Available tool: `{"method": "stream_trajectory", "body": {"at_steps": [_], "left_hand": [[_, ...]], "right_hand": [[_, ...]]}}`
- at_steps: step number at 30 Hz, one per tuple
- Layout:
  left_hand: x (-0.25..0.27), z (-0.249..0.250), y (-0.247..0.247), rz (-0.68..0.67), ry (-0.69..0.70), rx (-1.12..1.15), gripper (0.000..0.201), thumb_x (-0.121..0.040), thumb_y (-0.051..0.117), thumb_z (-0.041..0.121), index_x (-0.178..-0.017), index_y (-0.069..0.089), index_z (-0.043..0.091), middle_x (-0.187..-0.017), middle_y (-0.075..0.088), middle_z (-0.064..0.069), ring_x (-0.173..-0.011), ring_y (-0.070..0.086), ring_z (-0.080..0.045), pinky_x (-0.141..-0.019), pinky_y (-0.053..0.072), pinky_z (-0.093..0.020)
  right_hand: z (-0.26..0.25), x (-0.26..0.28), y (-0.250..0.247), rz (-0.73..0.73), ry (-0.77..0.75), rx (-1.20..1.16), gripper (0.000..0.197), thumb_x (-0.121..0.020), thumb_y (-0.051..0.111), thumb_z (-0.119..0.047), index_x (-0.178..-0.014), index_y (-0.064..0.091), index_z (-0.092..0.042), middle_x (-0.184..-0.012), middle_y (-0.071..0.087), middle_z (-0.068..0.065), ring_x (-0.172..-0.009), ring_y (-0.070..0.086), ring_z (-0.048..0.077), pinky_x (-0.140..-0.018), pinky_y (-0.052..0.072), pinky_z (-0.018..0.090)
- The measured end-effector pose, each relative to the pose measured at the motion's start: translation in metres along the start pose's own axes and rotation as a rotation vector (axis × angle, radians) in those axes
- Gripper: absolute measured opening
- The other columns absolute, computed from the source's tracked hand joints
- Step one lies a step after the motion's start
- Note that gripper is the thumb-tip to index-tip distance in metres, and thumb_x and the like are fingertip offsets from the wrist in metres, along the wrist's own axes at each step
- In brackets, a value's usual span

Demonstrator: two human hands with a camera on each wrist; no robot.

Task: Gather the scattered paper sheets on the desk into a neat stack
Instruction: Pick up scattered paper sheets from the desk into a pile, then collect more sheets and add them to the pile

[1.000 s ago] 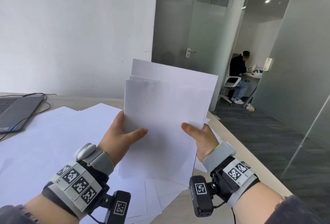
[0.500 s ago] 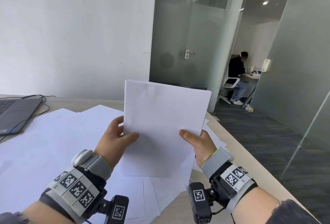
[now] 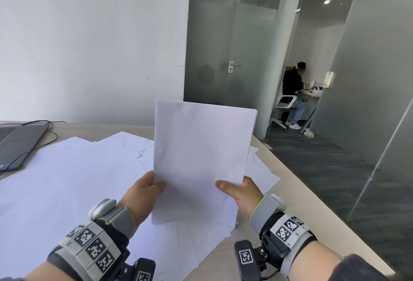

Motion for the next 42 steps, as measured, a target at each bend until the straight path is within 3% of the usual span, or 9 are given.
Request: {"method": "stream_trajectory", "body": {"at_steps": [9, 14, 18, 22, 26, 30, 33, 37, 42], "left_hand": [[0.001, 0.016, 0.071, -0.173, -0.087, -0.093, 0.033, -0.098, 0.052, 0.011, -0.118, 0.061, 0.036, -0.105, 0.076, -0.006, -0.089, 0.075, -0.032, -0.066, 0.062, -0.047], [0.021, -0.003, 0.152, -0.408, -0.213, -0.081, 0.028, -0.099, 0.051, 0.016, -0.124, 0.06, 0.022, -0.105, 0.074, -0.012, -0.071, 0.074, -0.027, -0.058, 0.057, -0.036], [0.039, -0.01, 0.21, -0.526, -0.286, -0.058, 0.021, -0.099, 0.051, 0.014, -0.112, 0.067, 0.009, -0.096, 0.073, -0.013, -0.07, 0.072, -0.028, -0.058, 0.055, -0.034], [0.052, -0.012, 0.252, -0.604, -0.331, -0.052, 0.026, -0.1, 0.052, 0.019, -0.115, 0.068, 0.006, -0.107, 0.076, -0.015, -0.081, 0.075, -0.031, -0.055, 0.055, -0.031], [0.053, -0.017, 0.266, -0.616, -0.351, -0.094, 0.028, -0.1, 0.053, 0.026, -0.11, 0.072, 0.008, -0.106, 0.078, -0.013, -0.088, 0.077, -0.029, -0.066, 0.057, -0.035], [0.039, -0.017, 0.244, -0.542, -0.315, -0.171, 0.029, -0.096, 0.062, 0.032, -0.11, 0.07, 0.008, -0.095, 0.079, -0.011, -0.077, 0.075, -0.026, -0.065, 0.059, -0.039], [0.027, -0.012, 0.217, -0.48, -0.306, -0.163, 0.029, -0.096, 0.064, 0.032, -0.11, 0.071, 0.008, -0.093, 0.079, -0.012, -0.074, 0.073, -0.026, -0.062, 0.056, -0.036], [0.017, -0.002, 0.185, -0.426, -0.279, -0.08, 0.027, -0.098, 0.061, 0.034, -0.11, 0.073, 0.013, -0.095, 0.08, -0.007, -0.079, 0.073, -0.023, -0.063, 0.051, -0.029], [0.006, 0.005, 0.139, -0.306, -0.239, 0.071, 0.025, -0.099, 0.059, 0.031, -0.111, 0.074, 0.015, -0.101, 0.079, -0.006, -0.086, 0.073, -0.024, -0.068, 0.051, -0.031]], "right_hand": [[0.008, -0.001, -0.073, 0.094, 0.084, 0.279, 0.023, -0.088, 0.071, -0.024, -0.11, 0.071, -0.018, -0.105, 0.077, -0.001, -0.099, 0.072, 0.021, -0.093, 0.055, 0.039], [0.026, 0.021, -0.142, 0.109, 0.233, 0.675, 0.022, -0.093, 0.063, -0.024, -0.111, 0.064, -0.011, -0.098, 0.069, 0.006, -0.075, 0.06, 0.017, -0.061, 0.044, 0.026], [0.04, 0.039, -0.2, 0.11, 0.33, 0.858, 0.02, -0.09, 0.066, -0.031, -0.102, 0.062, -0.016, -0.09, 0.067, 0.005, -0.063, 0.053, 0.014, -0.056, 0.039, 0.025], [0.048, 0.051, -0.255, 0.176, 0.383, 0.94, 0.041, -0.08, 0.073, -0.035, -0.069, 0.038, -0.02, -0.067, 0.038, 0.0, -0.055, 0.033, 0.019, -0.055, 0.027, 0.028], [0.053, 0.06, -0.294, 0.267, 0.433, 0.936, 0.028, -0.077, 0.073, -0.041, -0.071, 0.054, -0.021, -0.066, 0.051, -0.002, -0.06, 0.048, 0.019, -0.058, 0.037, 0.028], [0.073, 0.061, -0.322, 0.269, 0.521, 0.991, 0.041, -0.058, 0.056, -0.066, -0.072, 0.068, -0.03, -0.065, 0.071, -0.001, -0.066, 0.071, 0.022, -0.072, 0.056, 0.032], [0.053, 0.063, -0.312, 0.296, 0.504, 1.049, 0.042, -0.062, 0.052, -0.066, -0.078, 0.069, -0.031, -0.069, 0.073, -0.005, -0.07, 0.071, 0.018, -0.079, 0.058, 0.036], [0.021, 0.053, -0.259, 0.248, 0.403, 0.958, 0.033, -0.078, 0.058, -0.056, -0.076, 0.064, -0.024, -0.067, 0.062, -0.007, -0.063, 0.059, 0.018, -0.067, 0.047, 0.029], [0.009, 0.029, -0.165, 0.118, 0.281, 0.767, 0.033, -0.088, 0.063, -0.043, -0.095, 0.069, -0.011, -0.078, 0.065, -0.004, -0.062, 0.054, 0.016, -0.059, 0.043, 0.025]]}}
Point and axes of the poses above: each hand's wrist, its own x-axis away from the middle knuckle, its own y-axis out of the palm, z = x × y, the point moved 10 cm from there along -x, towards the middle knuckle
